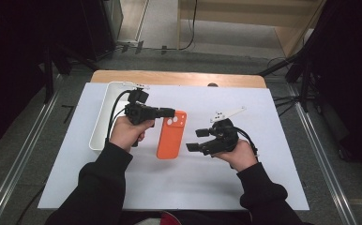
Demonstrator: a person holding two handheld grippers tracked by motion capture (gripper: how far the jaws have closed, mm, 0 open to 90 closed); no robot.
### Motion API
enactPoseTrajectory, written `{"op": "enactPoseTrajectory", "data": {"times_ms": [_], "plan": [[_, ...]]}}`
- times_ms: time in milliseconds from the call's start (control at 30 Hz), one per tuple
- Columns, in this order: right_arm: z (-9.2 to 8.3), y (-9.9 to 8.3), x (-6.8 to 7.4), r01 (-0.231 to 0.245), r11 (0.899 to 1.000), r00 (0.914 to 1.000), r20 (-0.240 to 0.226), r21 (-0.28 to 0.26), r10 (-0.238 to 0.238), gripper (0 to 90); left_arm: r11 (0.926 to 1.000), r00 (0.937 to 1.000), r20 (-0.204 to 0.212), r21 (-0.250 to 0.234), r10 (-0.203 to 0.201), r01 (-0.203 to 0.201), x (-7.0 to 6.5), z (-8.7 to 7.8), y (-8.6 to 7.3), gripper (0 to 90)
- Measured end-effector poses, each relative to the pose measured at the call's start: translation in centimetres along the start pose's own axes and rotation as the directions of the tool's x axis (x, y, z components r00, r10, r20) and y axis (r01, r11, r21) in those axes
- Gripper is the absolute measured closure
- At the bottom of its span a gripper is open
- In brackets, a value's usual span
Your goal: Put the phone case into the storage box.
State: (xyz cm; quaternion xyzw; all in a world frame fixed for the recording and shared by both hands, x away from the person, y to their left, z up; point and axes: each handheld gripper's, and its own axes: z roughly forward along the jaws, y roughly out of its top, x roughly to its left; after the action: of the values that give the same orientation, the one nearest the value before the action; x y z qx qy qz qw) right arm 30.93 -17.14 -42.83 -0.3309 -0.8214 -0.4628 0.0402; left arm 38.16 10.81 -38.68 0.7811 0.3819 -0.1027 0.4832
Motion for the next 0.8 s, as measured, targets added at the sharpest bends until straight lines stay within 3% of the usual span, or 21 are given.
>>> {"op": "enactPoseTrajectory", "data": {"times_ms": [367,667,800], "plan": [[-1.3,-0.2,-0.9,0.09,0.995,0.9959,0.004,0.042,-0.09,23.4,0.9967,0.9976,0.019,0.046,0.066,-0.067,-0.6,0.2,-0.1,76.6],[-2.4,-0.1,-1.9,0.065,0.997,0.9964,-0.056,0.028,-0.064,23.4,0.9865,0.9882,0.067,0.081,0.137,-0.142,-1.4,0.1,0.1,76.5],[-2.6,0.1,-2.1,0.075,0.996,0.9943,-0.079,0.045,-0.071,23.4,0.9837,0.9854,0.111,0.111,0.129,-0.141,-1.6,0.2,0.2,76.5]]}}
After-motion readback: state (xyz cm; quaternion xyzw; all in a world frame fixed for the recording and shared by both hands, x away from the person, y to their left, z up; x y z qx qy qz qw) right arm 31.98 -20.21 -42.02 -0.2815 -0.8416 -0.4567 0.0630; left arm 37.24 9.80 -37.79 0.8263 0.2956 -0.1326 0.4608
